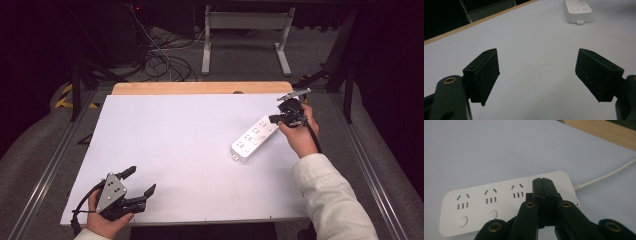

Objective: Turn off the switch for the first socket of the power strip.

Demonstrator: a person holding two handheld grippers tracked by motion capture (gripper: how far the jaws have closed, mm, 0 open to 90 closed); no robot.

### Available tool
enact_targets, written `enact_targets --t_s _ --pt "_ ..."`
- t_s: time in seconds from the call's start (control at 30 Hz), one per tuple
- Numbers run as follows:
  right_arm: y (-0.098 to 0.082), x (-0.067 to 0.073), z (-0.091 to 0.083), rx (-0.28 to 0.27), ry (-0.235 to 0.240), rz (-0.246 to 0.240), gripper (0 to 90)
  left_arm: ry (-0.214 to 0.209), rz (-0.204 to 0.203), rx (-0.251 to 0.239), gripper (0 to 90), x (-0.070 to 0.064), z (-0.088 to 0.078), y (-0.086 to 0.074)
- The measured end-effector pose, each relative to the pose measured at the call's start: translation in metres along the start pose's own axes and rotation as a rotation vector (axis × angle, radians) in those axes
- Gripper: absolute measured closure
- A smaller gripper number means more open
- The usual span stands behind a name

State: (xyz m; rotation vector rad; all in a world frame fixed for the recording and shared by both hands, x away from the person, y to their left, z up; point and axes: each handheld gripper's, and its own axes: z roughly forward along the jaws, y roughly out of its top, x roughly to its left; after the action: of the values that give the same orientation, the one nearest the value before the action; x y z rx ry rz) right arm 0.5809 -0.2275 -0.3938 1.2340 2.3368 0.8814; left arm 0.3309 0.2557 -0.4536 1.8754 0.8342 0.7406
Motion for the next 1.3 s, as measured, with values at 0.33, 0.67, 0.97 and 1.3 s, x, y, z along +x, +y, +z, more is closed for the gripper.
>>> enact_targets --t_s 0.33,0.67,0.97,1.3 --pt "-0.001 -0.007 0.017 0.052 -0.017 0.011 90.0 0.001 -0.001 0.003 19.5 0.0 0.0 0.0" --pt "-0.002 -0.01 0.03 0.101 -0.027 0.01 90.0 0.003 0.0 0.004 19.5 0.0 0.0 0.0" --pt "-0.004 -0.01 0.038 0.141 -0.032 0.007 90.0 -0.001 -0.006 0.003 19.5 -0.001 0.0 0.0" --pt "-0.005 -0.009 0.043 0.162 -0.033 0.005 90.0 0.002 0.002 0.004 19.5 0.0 0.0 0.0"
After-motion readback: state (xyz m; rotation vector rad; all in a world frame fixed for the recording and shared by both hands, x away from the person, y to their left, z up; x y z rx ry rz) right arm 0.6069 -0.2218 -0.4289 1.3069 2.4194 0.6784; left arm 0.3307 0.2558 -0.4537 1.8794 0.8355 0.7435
